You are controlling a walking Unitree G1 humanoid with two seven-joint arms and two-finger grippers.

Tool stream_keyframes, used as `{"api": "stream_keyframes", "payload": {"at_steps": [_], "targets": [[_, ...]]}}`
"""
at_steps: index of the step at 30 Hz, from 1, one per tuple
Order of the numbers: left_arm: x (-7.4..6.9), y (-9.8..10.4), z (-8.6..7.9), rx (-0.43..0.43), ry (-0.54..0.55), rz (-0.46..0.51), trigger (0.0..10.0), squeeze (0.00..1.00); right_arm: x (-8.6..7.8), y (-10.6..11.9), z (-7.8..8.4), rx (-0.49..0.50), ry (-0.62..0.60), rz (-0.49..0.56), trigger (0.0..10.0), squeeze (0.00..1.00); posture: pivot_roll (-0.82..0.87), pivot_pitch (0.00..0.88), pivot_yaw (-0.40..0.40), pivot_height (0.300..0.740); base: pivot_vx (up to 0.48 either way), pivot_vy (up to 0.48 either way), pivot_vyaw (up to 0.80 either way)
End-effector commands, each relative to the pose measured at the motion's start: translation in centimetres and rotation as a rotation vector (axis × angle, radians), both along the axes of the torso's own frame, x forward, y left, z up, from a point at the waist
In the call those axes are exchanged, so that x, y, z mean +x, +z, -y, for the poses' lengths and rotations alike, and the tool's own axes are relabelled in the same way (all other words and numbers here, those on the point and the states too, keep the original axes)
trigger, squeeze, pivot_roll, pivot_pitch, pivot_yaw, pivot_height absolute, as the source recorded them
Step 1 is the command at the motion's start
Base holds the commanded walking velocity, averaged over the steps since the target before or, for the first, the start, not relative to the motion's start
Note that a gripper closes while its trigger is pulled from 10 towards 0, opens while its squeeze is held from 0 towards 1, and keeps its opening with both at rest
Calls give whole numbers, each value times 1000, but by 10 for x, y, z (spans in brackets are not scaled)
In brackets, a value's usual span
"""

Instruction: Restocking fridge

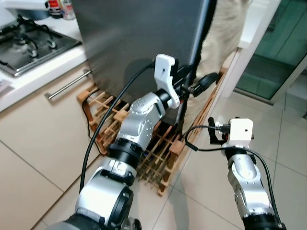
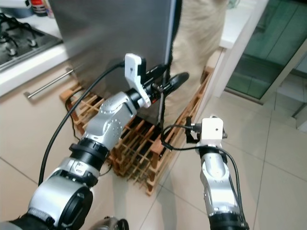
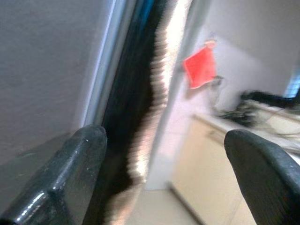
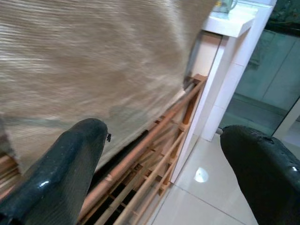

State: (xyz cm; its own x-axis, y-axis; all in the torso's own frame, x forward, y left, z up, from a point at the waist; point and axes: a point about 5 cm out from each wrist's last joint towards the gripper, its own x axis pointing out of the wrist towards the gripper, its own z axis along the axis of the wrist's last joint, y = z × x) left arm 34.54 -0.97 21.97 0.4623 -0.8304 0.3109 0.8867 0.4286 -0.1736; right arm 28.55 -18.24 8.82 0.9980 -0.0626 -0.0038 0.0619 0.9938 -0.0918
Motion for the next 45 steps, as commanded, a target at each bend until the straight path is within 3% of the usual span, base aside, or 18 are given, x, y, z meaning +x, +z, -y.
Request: {"api": "stream_keyframes", "payload": {"at_steps": [1, 5, 7, 10, 11, 12, 14, 19, 20, 21, 26, 32, 34, 35, 39, 41, 42, 45], "targets": [[-61, 41, 91, -177, -360, 65, 10000, 0, -2, 2, 4, 5, -19, 1, 10000, 0, -187, 0, 17, 740, 0, 0, 0], [-65, 38, 91, -177, -396, 60, 10000, 0, -4, 1, 4, 5, -21, -4, 10000, 0, -187, 0, 16, 740, 0, 0, 0], [-59, 31, 85, -126, -341, 69, 10000, 0, -5, 1, 5, 5, -22, -5, 10000, 0, -187, 0, 13, 740, 0, 0, 0], [-40, 17, 64, -35, -172, 65, 10000, 0, -4, 2, 5, 5, -24, -3, 10000, 0, -183, 0, 9, 740, 0, 0, 0], [-40, 17, 64, -35, -172, 65, 10000, 0, -4, 2, 5, 5, -24, -3, 10000, 0, -183, 0, 9, 740, 0, 0, 0], [-27, 8, 41, 13, -45, 58, 10000, 0, -4, 3, 5, 6, -24, 0, 10000, 0, -178, 0, 8, 740, 0, 0, 0], [-19, 3, 22, 44, 43, 60, 10000, 0, -4, 3, 4, 6, -23, 1, 10000, 0, -171, 0, 5, 740, 0, 0, 0], [2, 6, -19, 78, 283, 77, 10000, 0, -2, 3, 4, 7, -17, -2, 10000, 0, -147, 0, -4, 740, 0, 0, 0], [2, 6, -19, 78, 283, 77, 10000, 0, -2, 3, 4, 7, -17, -2, 10000, 0, -147, 0, -4, 740, 0, 0, 0], [11, 14, -33, 93, 402, 116, 10000, 0, 0, 3, 2, 8, -8, -2, 10000, 0, -139, 0, -5, 740, 0, 0, 0], [19, 25, -44, 112, 518, 154, 10000, 0, 4, 5, -2, 12, -1, 6, 10000, 0, -131, 0, 1, 740, 0, 0, 0], [10, 11, -73, 149, 552, 156, 10000, 0, 1, 21, 1, 3, -25, 79, 10000, 0, -140, 0, 22, 740, 0, 0, 0], [1, -9, -112, 143, 667, 67, 10000, 0, -3, 37, 0, -27, -15, 143, 10000, 0, -143, 0, 28, 740, 0, 0, 0], [1, -9, -112, 143, 667, 67, 10000, 0, -3, 37, 0, -27, -15, 143, 10000, 0, -143, 0, 28, 740, 0, 0, 0], [-23, -50, -168, 165, 910, -111, 10000, 0, -6, 51, 0, -26, -16, 191, 10000, 0, -116, 0, 20, 740, 0, 0, 0], [-35, -59, -176, 186, 952, -141, 10000, 0, -7, 48, 1, -21, -19, 177, 10000, 0, -104, 0, 11, 740, 0, 0, 0], [-40, -60, -170, 200, 946, -130, 10000, 0, -7, 40, 1, -16, -15, 143, 10000, 0, -92, 0, 6, 740, 0, -450, 0], [-40, -58, -161, 219, 932, -115, 10000, 0, -6, 34, 1, -16, -8, 119, 10000, 0, -88, 0, 6, 740, 187, -407, 0]]}}
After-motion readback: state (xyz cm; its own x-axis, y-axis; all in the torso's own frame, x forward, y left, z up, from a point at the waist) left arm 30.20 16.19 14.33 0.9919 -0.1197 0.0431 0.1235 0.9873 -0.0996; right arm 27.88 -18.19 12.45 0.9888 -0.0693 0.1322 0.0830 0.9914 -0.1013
